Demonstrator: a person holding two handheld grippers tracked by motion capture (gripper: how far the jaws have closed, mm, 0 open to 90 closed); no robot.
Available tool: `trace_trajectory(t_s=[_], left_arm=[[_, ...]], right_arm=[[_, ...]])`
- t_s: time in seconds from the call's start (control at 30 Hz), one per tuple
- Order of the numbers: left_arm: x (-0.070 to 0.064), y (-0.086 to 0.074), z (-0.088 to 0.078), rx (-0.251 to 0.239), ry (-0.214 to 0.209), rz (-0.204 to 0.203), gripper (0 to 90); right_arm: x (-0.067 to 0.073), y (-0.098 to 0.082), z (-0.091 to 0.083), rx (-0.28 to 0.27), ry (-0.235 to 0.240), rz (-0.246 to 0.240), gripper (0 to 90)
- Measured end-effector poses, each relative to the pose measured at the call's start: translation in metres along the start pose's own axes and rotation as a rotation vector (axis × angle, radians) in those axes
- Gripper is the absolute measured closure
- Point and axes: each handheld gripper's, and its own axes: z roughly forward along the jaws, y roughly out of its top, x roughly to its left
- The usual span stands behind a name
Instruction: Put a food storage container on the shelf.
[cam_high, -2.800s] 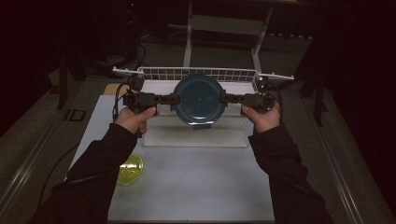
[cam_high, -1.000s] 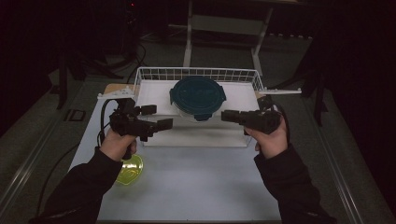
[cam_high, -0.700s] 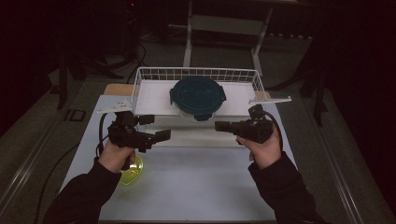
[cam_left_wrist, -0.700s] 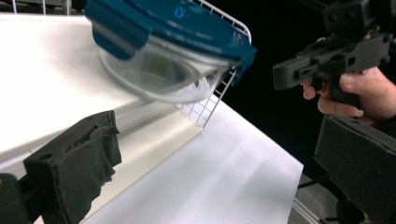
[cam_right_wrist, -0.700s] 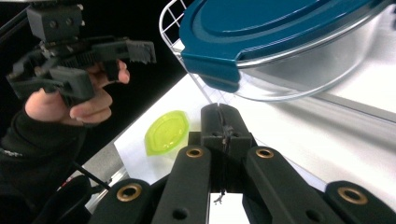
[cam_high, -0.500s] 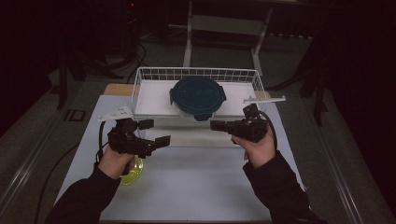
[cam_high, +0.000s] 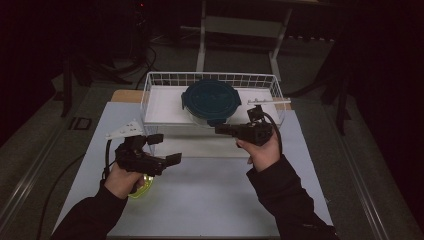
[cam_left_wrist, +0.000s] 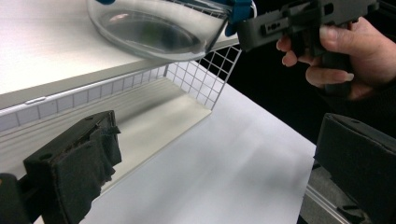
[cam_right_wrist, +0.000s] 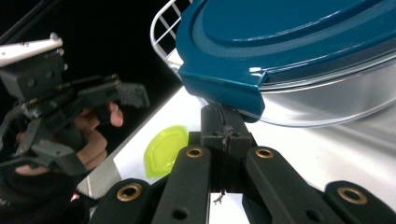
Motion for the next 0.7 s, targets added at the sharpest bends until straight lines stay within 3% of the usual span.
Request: trace_trajectory(t_s=[0.7], left_arm=[[0.005,-0.005,-0.006,0.004,0.018,0.014,0.0]], right_arm=[[-0.022,0.022,0.009,-0.039,-0.075,0.056,90.0]])
